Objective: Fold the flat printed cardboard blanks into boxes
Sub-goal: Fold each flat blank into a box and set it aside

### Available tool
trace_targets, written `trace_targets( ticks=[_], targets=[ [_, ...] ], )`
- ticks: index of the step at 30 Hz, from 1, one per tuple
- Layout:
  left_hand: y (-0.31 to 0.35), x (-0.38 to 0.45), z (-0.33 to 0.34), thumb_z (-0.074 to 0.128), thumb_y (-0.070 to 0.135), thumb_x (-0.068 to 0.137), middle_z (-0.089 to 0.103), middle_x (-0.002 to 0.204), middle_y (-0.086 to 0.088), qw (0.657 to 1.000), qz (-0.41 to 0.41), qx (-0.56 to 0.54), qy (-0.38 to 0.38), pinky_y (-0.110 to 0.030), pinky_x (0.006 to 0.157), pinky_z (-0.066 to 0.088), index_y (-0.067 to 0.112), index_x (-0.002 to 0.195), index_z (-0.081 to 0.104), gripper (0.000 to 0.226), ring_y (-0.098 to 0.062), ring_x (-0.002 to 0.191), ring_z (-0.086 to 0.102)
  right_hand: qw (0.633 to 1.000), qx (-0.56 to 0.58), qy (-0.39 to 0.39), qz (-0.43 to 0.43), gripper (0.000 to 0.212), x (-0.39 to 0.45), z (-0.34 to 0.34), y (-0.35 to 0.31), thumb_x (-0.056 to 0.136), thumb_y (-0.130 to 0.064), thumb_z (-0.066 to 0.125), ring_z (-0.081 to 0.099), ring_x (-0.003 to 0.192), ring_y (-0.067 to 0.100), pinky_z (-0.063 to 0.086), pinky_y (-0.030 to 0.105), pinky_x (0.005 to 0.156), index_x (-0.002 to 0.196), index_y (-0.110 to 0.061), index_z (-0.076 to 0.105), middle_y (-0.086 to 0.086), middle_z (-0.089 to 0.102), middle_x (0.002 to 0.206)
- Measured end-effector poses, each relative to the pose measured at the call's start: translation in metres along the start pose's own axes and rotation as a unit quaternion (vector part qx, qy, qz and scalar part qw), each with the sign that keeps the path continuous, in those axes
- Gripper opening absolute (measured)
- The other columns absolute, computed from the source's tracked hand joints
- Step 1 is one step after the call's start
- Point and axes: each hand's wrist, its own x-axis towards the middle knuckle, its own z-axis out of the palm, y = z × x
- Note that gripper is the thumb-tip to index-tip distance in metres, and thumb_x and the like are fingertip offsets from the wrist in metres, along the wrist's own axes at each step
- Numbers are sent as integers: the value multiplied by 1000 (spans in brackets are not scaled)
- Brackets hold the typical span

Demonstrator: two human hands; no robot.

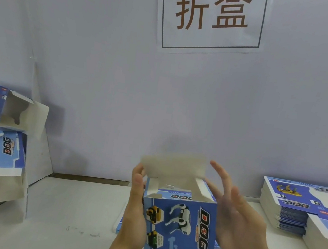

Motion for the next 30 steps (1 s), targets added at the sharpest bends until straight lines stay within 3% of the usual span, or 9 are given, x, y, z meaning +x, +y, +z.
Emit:
trace_targets(
  ticks=[4, 9, 13, 15, 20, 23, 26, 28, 30],
  targets=[
    [3, 4, 1, 54, 67, 76, 68, 124, 8, 998, -31, -44, -16, -40, 78, 62, 50, 132, 48, 59, -24, 110, 70, 991, -127, -29, 38, 77, 2, 3, -5, 64, -30, 81, 65, 114, 40, 57, 53, 87, 127, -59, 49, 1, 66, 130],
    [5, 6, 0, 50, 66, 86, 68, 124, 11, 999, -27, -9, -31, -37, 86, 59, 46, 128, 57, 47, -16, 112, 68, 961, -224, 121, -106, 50, 5, 11, -9, 71, -52, 74, 75, 87, 30, 60, 38, 65, 118, -52, 58, 3, 76, 101],
    [7, 12, -8, 48, 64, 83, 69, 124, 7, 994, -90, 46, -52, -51, 103, 49, 46, 121, 63, 45, -16, 116, 65, 942, -128, 238, -197, 51, 4, 12, -23, 80, -55, 62, 70, 97, 39, 57, 55, 81, 124, -29, 61, 15, 73, 105],
    [9, 12, -11, 47, 59, 81, 74, 113, -6, 985, -152, 40, -64, -53, 99, 51, 34, 123, 63, 51, -27, 104, 70, 954, -58, 247, -158, 53, -1, 10, -33, 83, -53, 60, 72, 94, 38, 60, 52, 77, 120, -16, 68, 18, 73, 106],
    [5, 13, -13, 56, 54, 81, 70, 106, -26, 977, -214, -2, -12, -43, 76, 52, 18, 123, 67, 57, -32, 85, 65, 984, -115, 132, 35, 51, -13, 7, -36, 93, -31, 53, 66, 42, 21, 47, 20, 35, 52, -10, 76, 12, 70, 57],
    [1, 15, -19, 59, 28, 96, 74, 100, -23, 970, -241, 16, -5, -47, 87, 57, 5, 116, 68, 32, -36, 88, 72, 973, -182, 68, 120, 57, 0, 5, -22, 104, -17, 43, 68, 54, 24, 50, 20, 40, 60, -2, 75, 15, 70, 59],
    [-1, 15, -29, 48, 3, 100, 68, 62, -18, 961, -272, 55, -11, -27, 50, 55, -9, 85, 59, 22, -24, 48, 65, 953, -223, 97, 180, 67, 17, -5, -13, 105, -39, 34, 69, 90, 28, 55, 20, 56, 69, -4, 79, 17, 76, 78],
    [-1, 15, -32, 50, 1, 98, 73, 77, -23, 958, -282, 47, -17, -29, 53, 56, -7, 93, 62, 15, -28, 58, 70, 957, -184, 104, 199, 62, 23, -7, -10, 98, -60, 38, 74, 81, 33, 58, 26, 58, 87, -13, 77, 21, 75, 81],
    [1, 11, -27, 55, 3, 95, 74, 95, -25, 958, -282, 44, -34, -33, 56, 57, -1, 109, 65, 18, -32, 70, 73, 955, -190, 117, 195, 43, 18, -18, -6, 98, -51, 45, 75, 73, 31, 57, 27, 54, 115, -17, 65, 20, 75, 83]
  ],
)
